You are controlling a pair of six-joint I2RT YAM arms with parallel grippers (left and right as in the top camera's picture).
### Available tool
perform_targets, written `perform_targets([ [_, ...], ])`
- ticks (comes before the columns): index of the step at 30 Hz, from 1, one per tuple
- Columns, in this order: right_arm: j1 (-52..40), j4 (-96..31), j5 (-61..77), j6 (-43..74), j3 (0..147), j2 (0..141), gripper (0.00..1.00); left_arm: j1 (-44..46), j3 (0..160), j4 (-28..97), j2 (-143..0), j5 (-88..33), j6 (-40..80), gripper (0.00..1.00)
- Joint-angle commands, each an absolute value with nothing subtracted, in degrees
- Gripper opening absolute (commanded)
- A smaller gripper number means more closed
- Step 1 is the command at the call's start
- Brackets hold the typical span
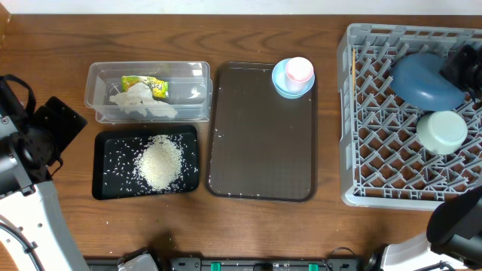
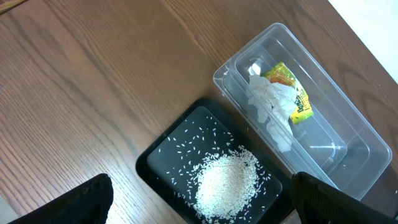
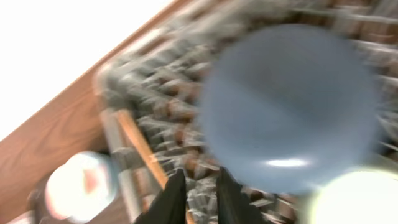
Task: Sort waste into correct bins and load items into the dishwasher rack
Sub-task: 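Lift the right gripper out of the rack and move it left, then lower the right gripper and grasp the pink cup on the saucer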
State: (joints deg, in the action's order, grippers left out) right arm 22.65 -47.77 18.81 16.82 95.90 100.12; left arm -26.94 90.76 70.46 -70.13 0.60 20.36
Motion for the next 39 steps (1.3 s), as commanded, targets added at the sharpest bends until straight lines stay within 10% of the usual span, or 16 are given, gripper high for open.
perform_targets([
  [1,17.0,-45.8,30.3,13.4,95.9,99.7,0.29,-27.2,91.1,70.5,-70.4,1.1,20.2,0.93],
  [5,7.6,-40.5,26.8,10.6,95.9,99.7,0.60,-27.2,91.1,70.5,-70.4,1.1,20.2,0.93],
  [10,-6.1,-33.7,11.4,10.1,95.9,100.2,0.69,-27.2,91.1,70.5,-70.4,1.1,20.2,0.93],
  [21,-26.4,-23.6,-17.1,5.8,95.9,109.0,0.60,-27.2,91.1,70.5,-70.4,1.1,20.2,0.93],
  [39,-27.7,-27.0,-19.5,5.1,95.9,118.8,0.53,-27.2,91.1,70.5,-70.4,1.1,20.2,0.93],
])
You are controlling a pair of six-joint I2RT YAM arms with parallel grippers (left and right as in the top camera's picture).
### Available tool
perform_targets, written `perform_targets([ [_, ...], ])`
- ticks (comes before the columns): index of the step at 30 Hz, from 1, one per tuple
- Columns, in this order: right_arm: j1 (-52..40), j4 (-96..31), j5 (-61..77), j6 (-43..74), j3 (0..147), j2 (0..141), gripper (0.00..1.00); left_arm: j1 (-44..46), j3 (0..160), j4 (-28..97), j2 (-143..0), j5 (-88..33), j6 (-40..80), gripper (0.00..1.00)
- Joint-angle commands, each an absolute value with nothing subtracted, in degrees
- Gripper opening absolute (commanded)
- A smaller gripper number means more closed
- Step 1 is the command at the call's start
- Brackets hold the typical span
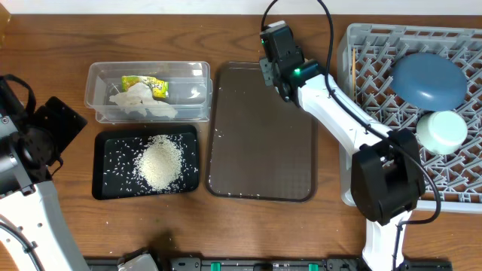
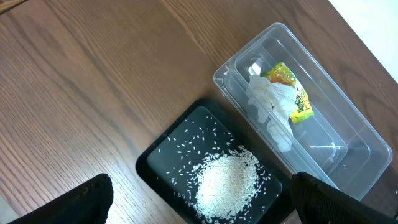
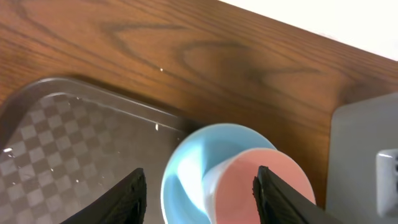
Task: Sort waste into correct bins and load items into the dishwasher rack
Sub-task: 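Lower the right gripper and grasp the pink cup on the saucer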
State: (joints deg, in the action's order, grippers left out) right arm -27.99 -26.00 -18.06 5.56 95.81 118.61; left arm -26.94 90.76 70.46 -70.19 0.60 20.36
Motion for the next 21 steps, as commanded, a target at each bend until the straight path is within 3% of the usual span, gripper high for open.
perform_targets([
  [1,-27.5,-27.5,-19.5,5.1,95.9,119.1,0.53,-27.2,91.1,70.5,-70.4,1.1,20.2,0.93],
  [9,-26.2,-31.0,-19.5,5.1,95.9,121.0,0.52,-27.2,91.1,70.5,-70.4,1.1,20.2,0.93],
  [17,-26.0,-32.8,-16.4,5.3,95.9,121.2,0.36,-27.2,91.1,70.5,-70.4,1.1,20.2,0.93],
  [21,-26.0,-33.9,-16.5,5.3,95.9,121.3,0.36,-27.2,91.1,70.5,-70.4,1.1,20.2,0.93],
])
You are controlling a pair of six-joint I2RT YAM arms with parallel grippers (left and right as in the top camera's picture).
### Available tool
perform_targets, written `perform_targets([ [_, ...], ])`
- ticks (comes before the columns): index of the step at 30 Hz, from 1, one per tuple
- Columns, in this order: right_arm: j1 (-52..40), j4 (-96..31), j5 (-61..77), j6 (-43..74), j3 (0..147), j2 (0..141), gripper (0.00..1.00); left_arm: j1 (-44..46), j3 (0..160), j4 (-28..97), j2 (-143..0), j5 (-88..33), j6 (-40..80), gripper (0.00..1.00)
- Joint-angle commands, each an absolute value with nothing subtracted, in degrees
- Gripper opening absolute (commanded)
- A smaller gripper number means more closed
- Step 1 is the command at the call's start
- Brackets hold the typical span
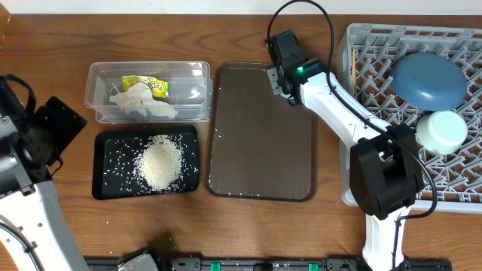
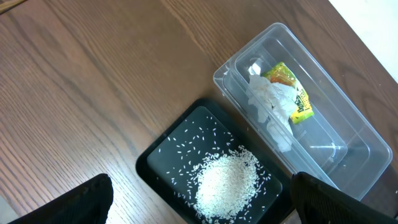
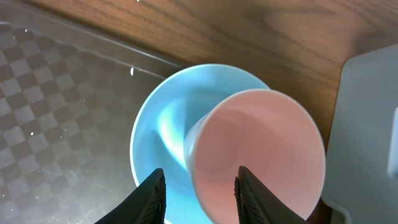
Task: Sort waste into correct bins and load items into the dishwasher rack
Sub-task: 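Lower the right gripper and grasp the pink cup on the saucer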
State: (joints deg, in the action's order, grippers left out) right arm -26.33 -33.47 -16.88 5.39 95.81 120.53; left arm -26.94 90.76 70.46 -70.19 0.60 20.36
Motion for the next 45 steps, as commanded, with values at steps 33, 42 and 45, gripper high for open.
perform_targets([
  [33,-24.8,-36.2,-16.4,5.3,95.4,122.1,0.28,-27.2,91.1,70.5,-70.4,1.1,20.2,0.93],
  [42,-24.8,-35.3,-16.4,5.3,94.0,122.1,0.25,-27.2,91.1,70.5,-70.4,1.1,20.2,0.93],
  [45,-24.8,-35.0,-16.4,5.3,94.0,122.1,0.20,-27.2,91.1,70.5,-70.4,1.1,20.2,0.93],
])
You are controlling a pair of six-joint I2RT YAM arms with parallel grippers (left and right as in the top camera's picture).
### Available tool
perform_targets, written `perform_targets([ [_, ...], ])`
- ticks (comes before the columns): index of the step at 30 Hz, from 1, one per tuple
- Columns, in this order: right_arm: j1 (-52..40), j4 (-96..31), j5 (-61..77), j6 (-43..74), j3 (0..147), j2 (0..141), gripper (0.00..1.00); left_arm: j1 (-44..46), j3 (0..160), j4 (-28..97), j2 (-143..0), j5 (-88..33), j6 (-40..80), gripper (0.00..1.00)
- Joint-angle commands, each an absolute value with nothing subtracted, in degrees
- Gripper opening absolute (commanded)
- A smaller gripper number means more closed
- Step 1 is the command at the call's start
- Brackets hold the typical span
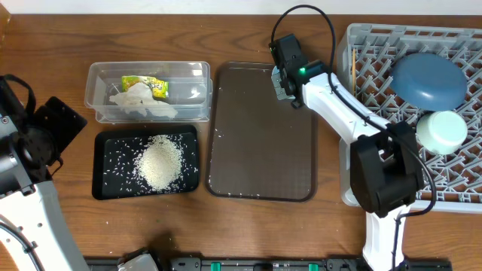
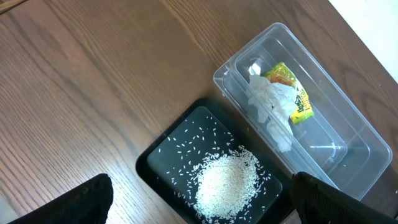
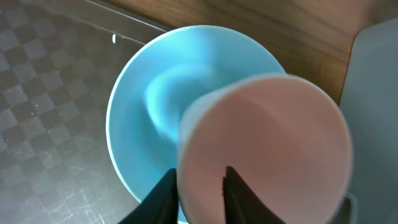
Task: Sort waste into correct bins and load items into the dishwasher rack
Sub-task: 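Lower the right gripper and grasp the pink cup on the saucer, then lift the pink cup and carry it right into the rack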
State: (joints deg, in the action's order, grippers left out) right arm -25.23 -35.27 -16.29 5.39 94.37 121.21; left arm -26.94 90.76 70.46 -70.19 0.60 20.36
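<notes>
A pink cup (image 3: pixel 267 149) stands in a light blue saucer (image 3: pixel 146 118) at the far right corner of the brown tray (image 1: pixel 260 150). My right gripper (image 3: pixel 198 193) is down on the cup. One finger stands outside the cup's left wall and the other inside, shut on the wall. In the overhead view the right gripper (image 1: pixel 291 86) hides both cup and saucer. The grey dishwasher rack (image 1: pixel 376 150) at the right holds a blue bowl (image 1: pixel 429 79) and a pale cup (image 1: pixel 442 129). My left gripper (image 2: pixel 199 214) hangs wide open above the black tray of rice (image 2: pixel 227 180).
A clear bin (image 1: pixel 98 83) with crumpled paper and a yellow-green wrapper (image 1: pixel 143 94) sits at the back left, behind the black rice tray (image 1: pixel 109 177). A thin stick (image 1: pixel 352 64) lies along the rack's left edge. The rack wall stands close to the right of the cup.
My right gripper has come lower onto the pink cup. Its fingers stand closer together, now gripping the cup's left wall. The left arm has not moved.
My right gripper was shut over the rack by the blue bowl, with cup and saucer alone on the tray. Then it was open above the tray's far right corner, then lower around the cup's rim. Now it grips the cup's wall.
</notes>
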Motion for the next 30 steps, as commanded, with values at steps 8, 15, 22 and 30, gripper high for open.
perform_targets([
  [8,-24.8,-35.4,-16.4,5.4,96.2,121.7,0.01,-27.2,91.1,70.5,-70.4,1.1,20.2,0.93],
  [15,-24.5,-38.4,-16.5,6.3,100.2,116.3,0.01,-27.2,91.1,70.5,-70.4,1.1,20.2,0.93],
  [22,-21.2,-41.9,-15.6,9.9,101.3,105.6,0.01,-27.2,91.1,70.5,-70.4,1.1,20.2,0.93],
  [30,-9.6,-50.2,-12.0,12.2,101.3,95.2,0.01,-27.2,91.1,70.5,-70.4,1.1,20.2,0.93],
])
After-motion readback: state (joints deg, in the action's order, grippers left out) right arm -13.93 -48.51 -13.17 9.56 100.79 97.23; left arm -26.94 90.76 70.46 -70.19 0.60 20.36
